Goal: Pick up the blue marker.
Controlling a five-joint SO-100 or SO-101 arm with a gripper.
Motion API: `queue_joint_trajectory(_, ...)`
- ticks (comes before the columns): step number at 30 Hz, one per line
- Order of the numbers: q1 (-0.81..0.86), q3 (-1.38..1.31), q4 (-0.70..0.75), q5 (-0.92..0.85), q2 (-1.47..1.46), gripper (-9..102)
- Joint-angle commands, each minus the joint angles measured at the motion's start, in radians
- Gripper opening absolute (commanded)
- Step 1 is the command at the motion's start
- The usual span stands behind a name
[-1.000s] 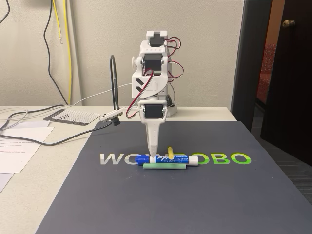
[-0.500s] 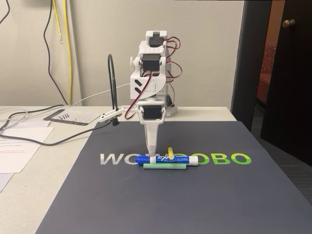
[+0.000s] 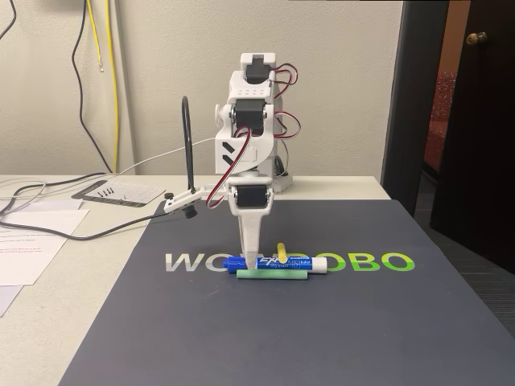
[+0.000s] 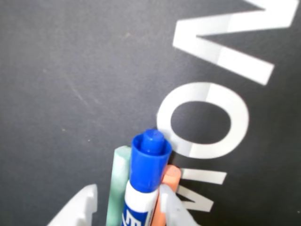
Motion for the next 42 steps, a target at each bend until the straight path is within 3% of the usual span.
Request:
queue_joint_trajectory(1, -0.015, -0.041, -0.003, -0.002, 0.011, 17)
queue_joint_trajectory(23, -0.046, -0.052, 0.012, -0.006, 0.003, 0)
queue_joint_trajectory(27, -0.044, -0.057, 0.011, 0.002, 0.002, 8)
queue_joint_trajectory(37, -0.041, -0.21, 0.095, 0.003, -0.091, 11)
queue_joint_trajectory(42, -0.041, -0.417, 0.238, 0.006, -0.216, 11)
